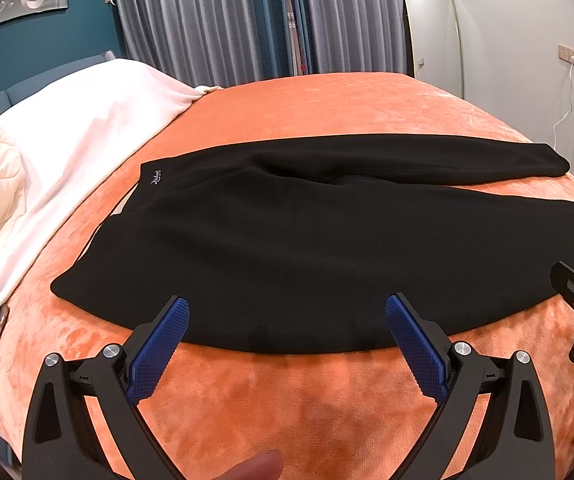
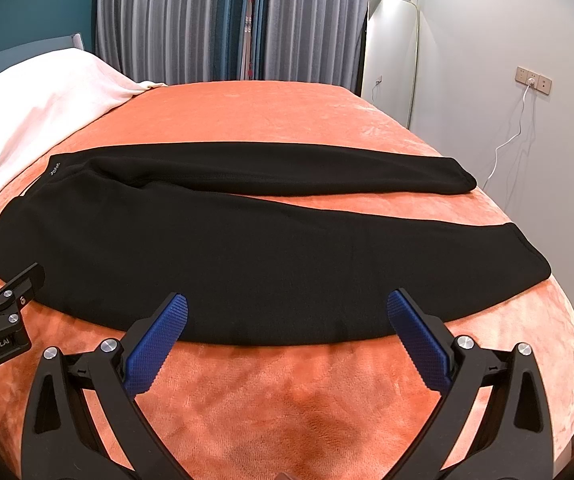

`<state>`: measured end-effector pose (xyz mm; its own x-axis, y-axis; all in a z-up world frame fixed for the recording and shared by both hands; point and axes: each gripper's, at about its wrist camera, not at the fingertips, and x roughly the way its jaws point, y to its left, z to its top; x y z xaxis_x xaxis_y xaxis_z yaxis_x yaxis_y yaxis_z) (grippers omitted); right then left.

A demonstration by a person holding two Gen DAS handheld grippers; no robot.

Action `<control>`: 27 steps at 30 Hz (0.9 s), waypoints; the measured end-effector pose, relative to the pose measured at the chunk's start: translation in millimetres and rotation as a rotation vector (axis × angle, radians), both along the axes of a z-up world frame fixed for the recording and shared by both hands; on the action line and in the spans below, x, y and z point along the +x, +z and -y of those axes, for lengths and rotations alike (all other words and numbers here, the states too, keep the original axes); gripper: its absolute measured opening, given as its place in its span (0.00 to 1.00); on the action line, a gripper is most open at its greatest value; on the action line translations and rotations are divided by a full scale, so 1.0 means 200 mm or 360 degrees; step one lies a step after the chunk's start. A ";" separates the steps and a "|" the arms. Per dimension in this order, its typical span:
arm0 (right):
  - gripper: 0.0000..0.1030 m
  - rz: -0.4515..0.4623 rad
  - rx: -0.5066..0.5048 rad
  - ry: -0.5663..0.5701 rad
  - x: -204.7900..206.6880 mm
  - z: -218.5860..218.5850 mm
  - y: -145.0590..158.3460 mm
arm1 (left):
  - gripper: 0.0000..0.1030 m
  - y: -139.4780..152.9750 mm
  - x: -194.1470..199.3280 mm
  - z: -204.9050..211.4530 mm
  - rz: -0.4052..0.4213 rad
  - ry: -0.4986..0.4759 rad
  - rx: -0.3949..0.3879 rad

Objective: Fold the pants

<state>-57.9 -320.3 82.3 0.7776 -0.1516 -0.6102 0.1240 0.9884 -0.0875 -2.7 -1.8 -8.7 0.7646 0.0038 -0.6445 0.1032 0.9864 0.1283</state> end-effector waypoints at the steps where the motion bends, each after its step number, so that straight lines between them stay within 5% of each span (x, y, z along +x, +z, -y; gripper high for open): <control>1: 0.95 -0.0001 0.0000 0.0001 0.00 0.00 0.00 | 0.94 0.00 0.00 0.00 0.0001 -0.0002 0.0000; 27: 0.95 -0.0004 0.0000 0.0006 0.00 -0.01 -0.01 | 0.94 0.01 0.00 0.00 -0.0002 0.0006 0.0003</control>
<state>-58.1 -317.7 80.9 0.7767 -0.1488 -0.6120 0.1201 0.9889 -0.0880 -3.3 -0.9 -5.9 0.7638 0.0077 -0.6454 0.0999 0.9865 0.1300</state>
